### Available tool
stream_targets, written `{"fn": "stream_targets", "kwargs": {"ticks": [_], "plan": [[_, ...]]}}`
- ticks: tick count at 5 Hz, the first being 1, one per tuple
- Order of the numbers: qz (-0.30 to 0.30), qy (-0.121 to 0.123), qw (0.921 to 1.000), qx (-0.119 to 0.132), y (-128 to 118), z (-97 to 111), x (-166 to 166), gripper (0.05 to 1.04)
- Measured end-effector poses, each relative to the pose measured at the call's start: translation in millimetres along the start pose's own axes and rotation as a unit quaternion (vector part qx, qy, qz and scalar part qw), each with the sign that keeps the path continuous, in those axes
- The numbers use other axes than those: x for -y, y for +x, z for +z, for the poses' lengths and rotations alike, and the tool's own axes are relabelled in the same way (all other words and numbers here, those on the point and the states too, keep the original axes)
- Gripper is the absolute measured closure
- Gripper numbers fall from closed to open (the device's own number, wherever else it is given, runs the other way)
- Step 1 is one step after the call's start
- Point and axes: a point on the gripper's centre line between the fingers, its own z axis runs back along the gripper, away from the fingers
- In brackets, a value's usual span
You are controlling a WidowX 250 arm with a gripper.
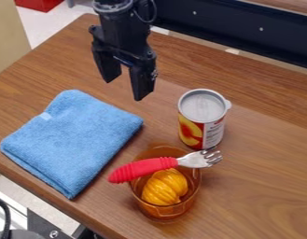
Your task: Moved the red fork and orange bowl to the top left of the table
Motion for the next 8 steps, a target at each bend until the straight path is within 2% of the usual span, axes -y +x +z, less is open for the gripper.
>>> {"fn": "stream_targets", "kwargs": {"ticks": [1, 2, 3, 4, 5, 6, 7, 8], "plan": [[0.000, -0.004, 0.9999, -0.011, -4.0, -4.9, 2.2, 0.084], [-0.030, -0.021, 0.9990, -0.023, -16.9, -5.8, 16.6, 0.084], [-0.062, -0.035, 0.9974, -0.012, -28.5, 8.2, 34.4, 0.084], [-0.086, -0.057, 0.9945, -0.016, -38.5, 11.2, 53.4, 0.084], [-0.097, -0.052, 0.9937, -0.016, -41.9, 8.8, 65.8, 0.084], [-0.071, -0.042, 0.9965, 0.008, -37.2, 2.2, 61.5, 0.084], [-0.031, -0.036, 0.9987, 0.019, -39.2, -9.3, 52.6, 0.084], [-0.025, -0.036, 0.9989, 0.018, -42.8, -13.9, 47.3, 0.084]]}}
